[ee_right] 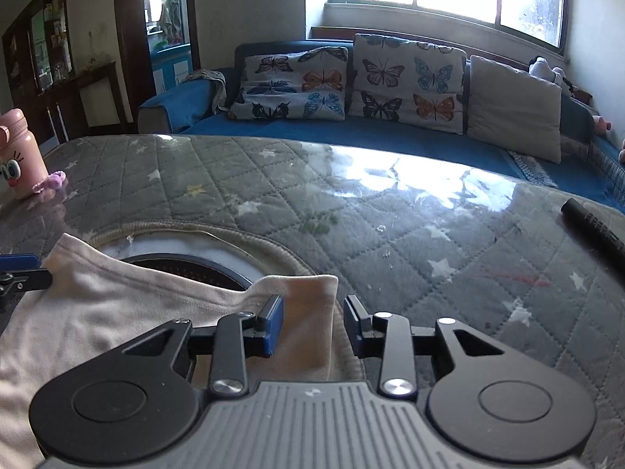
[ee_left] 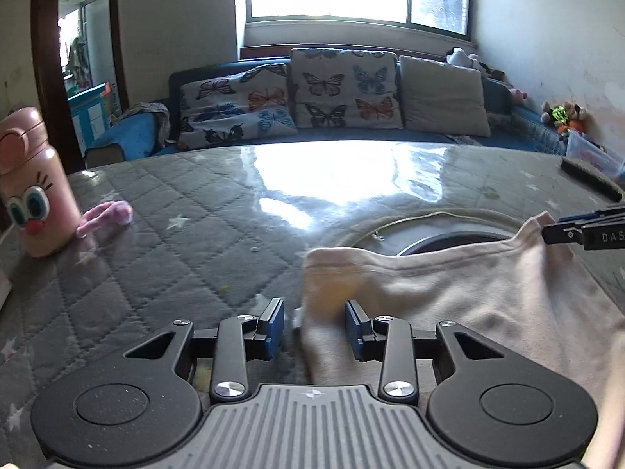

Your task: Fold clothes

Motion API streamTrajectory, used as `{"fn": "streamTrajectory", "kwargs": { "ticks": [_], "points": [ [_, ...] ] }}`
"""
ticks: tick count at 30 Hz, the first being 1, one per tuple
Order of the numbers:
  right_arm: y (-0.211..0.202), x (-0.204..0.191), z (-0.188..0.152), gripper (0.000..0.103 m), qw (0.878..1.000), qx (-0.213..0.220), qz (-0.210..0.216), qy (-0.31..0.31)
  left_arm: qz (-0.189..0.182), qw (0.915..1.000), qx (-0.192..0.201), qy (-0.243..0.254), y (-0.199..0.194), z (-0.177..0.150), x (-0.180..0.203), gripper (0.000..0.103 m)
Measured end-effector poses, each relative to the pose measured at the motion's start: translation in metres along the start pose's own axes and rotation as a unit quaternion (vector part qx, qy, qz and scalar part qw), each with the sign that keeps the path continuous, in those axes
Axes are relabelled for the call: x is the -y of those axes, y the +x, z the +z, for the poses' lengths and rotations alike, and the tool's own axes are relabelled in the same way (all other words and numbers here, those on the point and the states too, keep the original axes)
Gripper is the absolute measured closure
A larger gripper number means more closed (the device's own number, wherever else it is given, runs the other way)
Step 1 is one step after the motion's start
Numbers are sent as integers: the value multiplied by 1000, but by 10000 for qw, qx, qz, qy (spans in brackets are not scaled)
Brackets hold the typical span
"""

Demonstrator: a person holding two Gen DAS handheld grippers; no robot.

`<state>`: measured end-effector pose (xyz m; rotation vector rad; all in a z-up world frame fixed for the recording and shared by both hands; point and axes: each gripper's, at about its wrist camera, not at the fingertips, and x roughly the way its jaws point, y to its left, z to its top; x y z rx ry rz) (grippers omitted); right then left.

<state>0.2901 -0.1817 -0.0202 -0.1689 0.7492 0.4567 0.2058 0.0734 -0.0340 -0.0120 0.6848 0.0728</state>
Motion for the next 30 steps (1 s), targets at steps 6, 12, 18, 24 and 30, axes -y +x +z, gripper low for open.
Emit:
{"fn": "streamTrajectory", "kwargs": {
  "ticks": [6,12,18,24,30],
  "points": [
    [4,-3,0,81,10000,-5,23,-26,-18,9999,102,137,5,3,4,95],
    [4,-1,4,84,9999,145,-42,82,204,9984,526,5,-13,17,-12,96],
    [8,-4,4,83,9998,151,-90,36,487,9985,240,1,5,25,-23,92],
    [-13,-10,-1,78,9997,120,96,-187,590,9983,21,0,-9,11,-37,90],
    [-56,-29,-22,76,9973,84,526,-508,301,9987,82,404,-59,-13,-22,70]
  ]
}}
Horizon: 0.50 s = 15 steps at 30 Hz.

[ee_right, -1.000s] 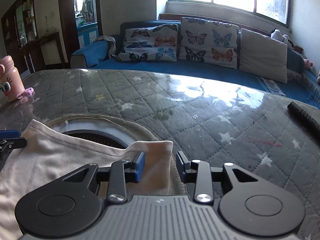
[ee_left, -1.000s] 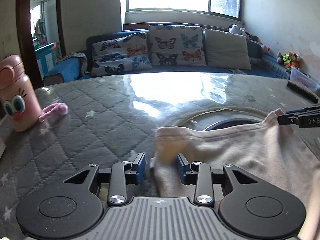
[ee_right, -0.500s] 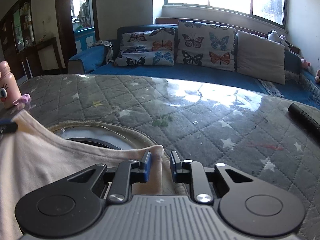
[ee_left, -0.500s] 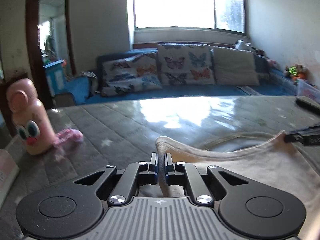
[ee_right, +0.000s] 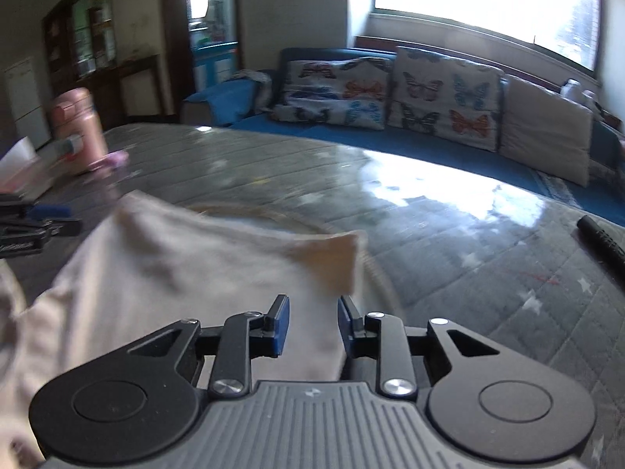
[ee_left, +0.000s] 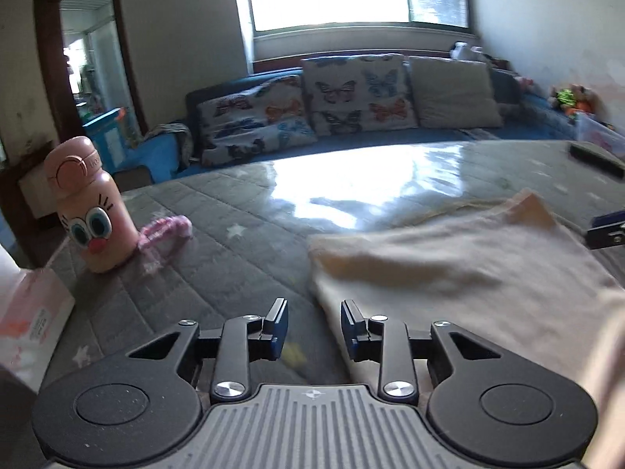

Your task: Fold clothes

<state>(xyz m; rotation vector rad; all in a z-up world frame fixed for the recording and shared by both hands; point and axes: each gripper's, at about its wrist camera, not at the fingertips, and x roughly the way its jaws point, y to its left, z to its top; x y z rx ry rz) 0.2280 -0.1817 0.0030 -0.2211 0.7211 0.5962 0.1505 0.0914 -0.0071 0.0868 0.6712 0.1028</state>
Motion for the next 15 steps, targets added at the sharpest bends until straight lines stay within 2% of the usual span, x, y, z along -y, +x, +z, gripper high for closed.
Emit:
{"fn": "streamTrajectory", "kwargs": {
  "ticks": [2,4,6,10,15],
  "points": [
    [-19,-13,-11,70,9998,9,151,-161,-162,9998,-11,77,-18,-8,9,63],
    [-37,-25,-20,70,9992,25,268,-283,-274,9993,19,234,-38,-16,20,56],
    [-57,-38,-30,70,9983,58,423,-394,-456,9982,137,355,-59,-26,34,55],
    [-91,-59,-48,71,9958,146,694,-571,-969,9920,384,714,-96,-45,65,56],
    [-116,-82,-69,73,9913,103,1023,-817,-1624,9790,555,1096,-124,-63,93,68]
  ]
}}
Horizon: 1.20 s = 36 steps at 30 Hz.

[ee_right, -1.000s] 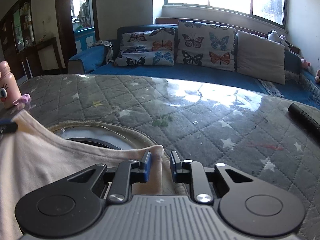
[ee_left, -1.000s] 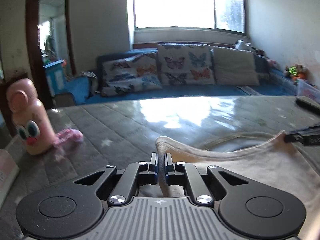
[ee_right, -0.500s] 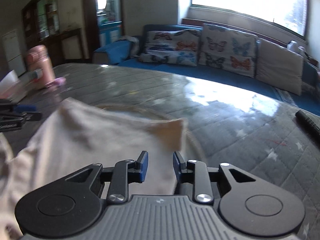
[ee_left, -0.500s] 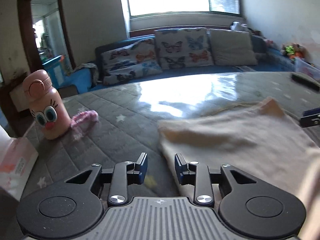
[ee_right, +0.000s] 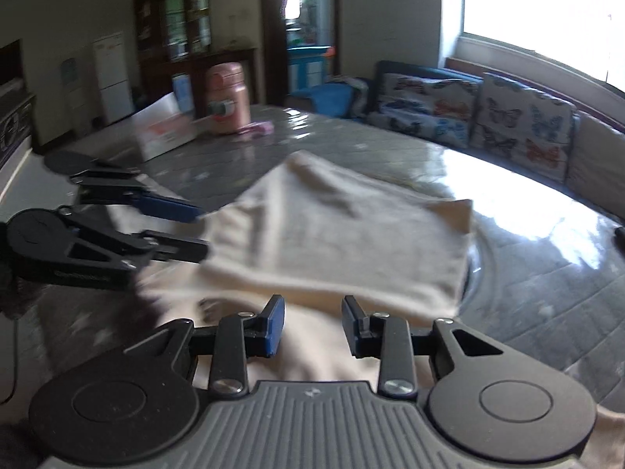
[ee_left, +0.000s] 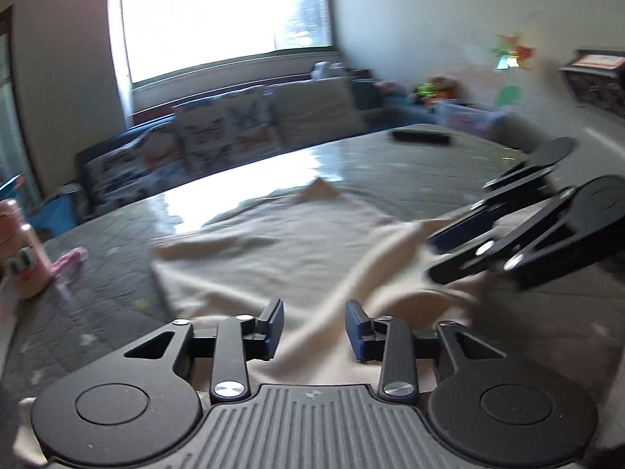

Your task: Fold clothes

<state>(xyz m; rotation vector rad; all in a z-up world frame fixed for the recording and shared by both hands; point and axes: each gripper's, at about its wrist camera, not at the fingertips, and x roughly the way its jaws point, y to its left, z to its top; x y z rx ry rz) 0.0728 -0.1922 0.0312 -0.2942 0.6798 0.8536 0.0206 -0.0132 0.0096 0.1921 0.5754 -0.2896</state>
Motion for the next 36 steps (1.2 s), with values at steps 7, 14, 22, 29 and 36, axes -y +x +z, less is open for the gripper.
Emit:
{"fn": "streamTrajectory", "kwargs": {
  "ticks": [7,14,22,29,36],
  "points": [
    [8,-36,-25,79,9985,-353,299,-279,-335,9992,-103,200,6,-13,27,66],
    [7,-42,-43,97,9984,-451,-140,-302,-151,9982,-168,551,8,-30,36,79],
    [-30,-25,-40,100,9996,-109,-48,271,-436,9985,166,274,-20,-29,23,100],
    [-35,-24,-58,99,9975,-568,136,385,-694,9970,-202,260,-18,-43,17,100],
    [-39,-27,-43,94,9994,-314,8,174,-626,9972,37,405,-24,-31,21,86]
  ]
}}
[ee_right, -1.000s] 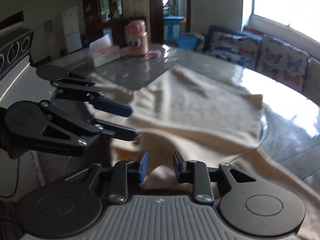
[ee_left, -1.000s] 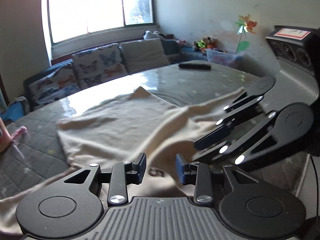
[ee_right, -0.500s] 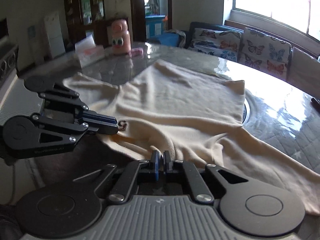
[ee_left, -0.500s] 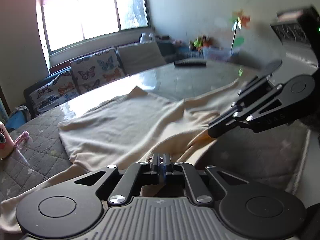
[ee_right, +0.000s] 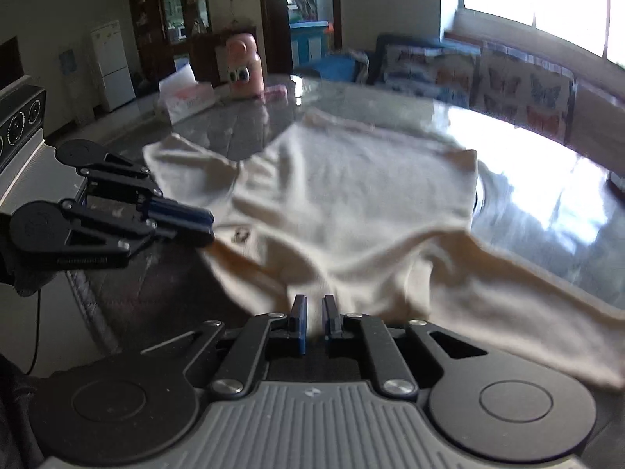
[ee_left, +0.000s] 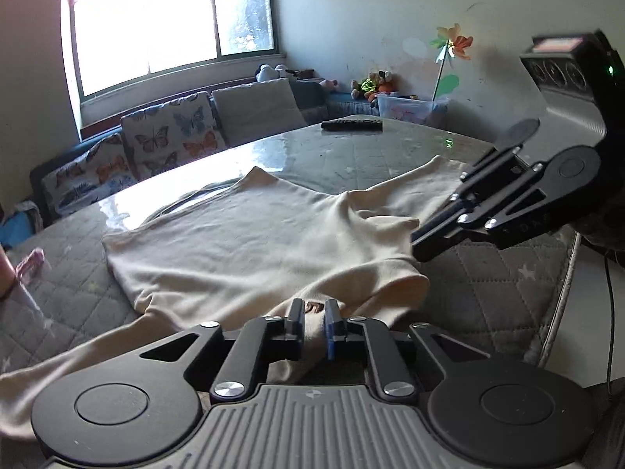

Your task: Fold clothes

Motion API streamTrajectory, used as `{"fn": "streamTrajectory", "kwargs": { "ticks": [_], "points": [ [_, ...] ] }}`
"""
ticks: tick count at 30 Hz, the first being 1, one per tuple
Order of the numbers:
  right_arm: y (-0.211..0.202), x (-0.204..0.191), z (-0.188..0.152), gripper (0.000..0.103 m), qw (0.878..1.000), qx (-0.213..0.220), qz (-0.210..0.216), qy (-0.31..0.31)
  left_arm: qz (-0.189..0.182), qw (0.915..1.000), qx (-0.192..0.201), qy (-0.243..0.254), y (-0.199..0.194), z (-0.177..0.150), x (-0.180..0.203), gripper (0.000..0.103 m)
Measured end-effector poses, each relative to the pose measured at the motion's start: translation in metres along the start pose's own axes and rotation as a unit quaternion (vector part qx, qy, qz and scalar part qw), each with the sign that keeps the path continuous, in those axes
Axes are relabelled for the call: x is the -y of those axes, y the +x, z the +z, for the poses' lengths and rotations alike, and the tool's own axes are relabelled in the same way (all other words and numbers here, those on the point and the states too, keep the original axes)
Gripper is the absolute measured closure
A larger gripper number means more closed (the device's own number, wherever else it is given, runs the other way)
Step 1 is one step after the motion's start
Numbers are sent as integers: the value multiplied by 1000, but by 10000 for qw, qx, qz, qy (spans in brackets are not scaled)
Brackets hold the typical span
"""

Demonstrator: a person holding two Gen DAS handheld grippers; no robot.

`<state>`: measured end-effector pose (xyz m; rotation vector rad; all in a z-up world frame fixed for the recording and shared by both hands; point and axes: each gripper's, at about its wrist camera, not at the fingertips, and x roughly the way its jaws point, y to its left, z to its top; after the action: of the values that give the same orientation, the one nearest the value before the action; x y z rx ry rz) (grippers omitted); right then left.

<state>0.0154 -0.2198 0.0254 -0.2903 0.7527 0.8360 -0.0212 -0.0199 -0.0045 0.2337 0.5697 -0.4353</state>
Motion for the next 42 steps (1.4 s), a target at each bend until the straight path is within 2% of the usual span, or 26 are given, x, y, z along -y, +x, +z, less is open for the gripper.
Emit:
{"fn": "streamTrajectory", "kwargs": {
  "ticks": [3,6,8,9,10,11,12,18,23,25,26,27,28,31,33,34,35,38,42],
  "points": [
    [10,-6,3,89,9998,-17,88,-159,107,9998,-16,180,10,-1,7,71],
    [25,-15,-2,87,9991,-81,-33,-421,121,9993,-83,352,19,-3,13,70],
    [31,-17,-4,88,9988,-113,-71,-468,97,9991,-127,395,23,-3,14,84],
    [31,-16,-4,88,9988,-119,-73,-464,78,9992,-133,381,24,-3,14,97],
    [31,-16,-4,90,9988,-117,-83,-461,59,9992,-140,367,25,-3,13,98],
    [30,-15,-4,98,9989,-75,-125,-452,16,9996,-97,264,22,-2,10,99],
    [26,-12,-3,100,9993,-17,-116,-356,-28,9999,-52,158,20,0,7,100],
    [10,0,-3,101,9999,117,43,-41,-214,9994,29,-286,11,3,-7,101],
    [9,-1,-6,100,9999,111,-51,-53,-360,9989,-17,-284,10,-1,-1,101],
    [8,-2,-5,96,9996,165,-153,-143,-388,9988,-42,-297,10,-2,0,101],
    [10,-4,-4,86,9995,171,-138,-215,-402,9987,-49,-320,11,-3,0,101],
    [11,-7,-4,72,9994,178,-123,-287,-416,9985,-56,-342,11,-3,0,101],
    [13,-9,-3,68,9991,183,-111,-368,-441,9983,-62,-384,11,-3,-1,101],
    [24,-18,-5,68,9974,152,-155,-684,-439,9982,-63,-402,11,-3,-1,101],
    [34,-23,-8,73,9958,121,-230,-877,-454,9982,-48,-391,10,-2,-1,101],
    [35,-23,-7,79,9958,110,-262,-874,-460,9982,-64,-382,10,-3,-1,100],
    [36,-22,-7,93,9959,103,-282,-855,-467,9982,-81,-372,11,-3,-1,100],
    [29,-13,-5,98,9982,152,-160,-552,-481,9982,-91,-336,10,-2,-3,100],
    [19,-6,-8,99,9990,23,-20,-442,-412,9983,151,-382,1,11,-12,98]
  ]
}}
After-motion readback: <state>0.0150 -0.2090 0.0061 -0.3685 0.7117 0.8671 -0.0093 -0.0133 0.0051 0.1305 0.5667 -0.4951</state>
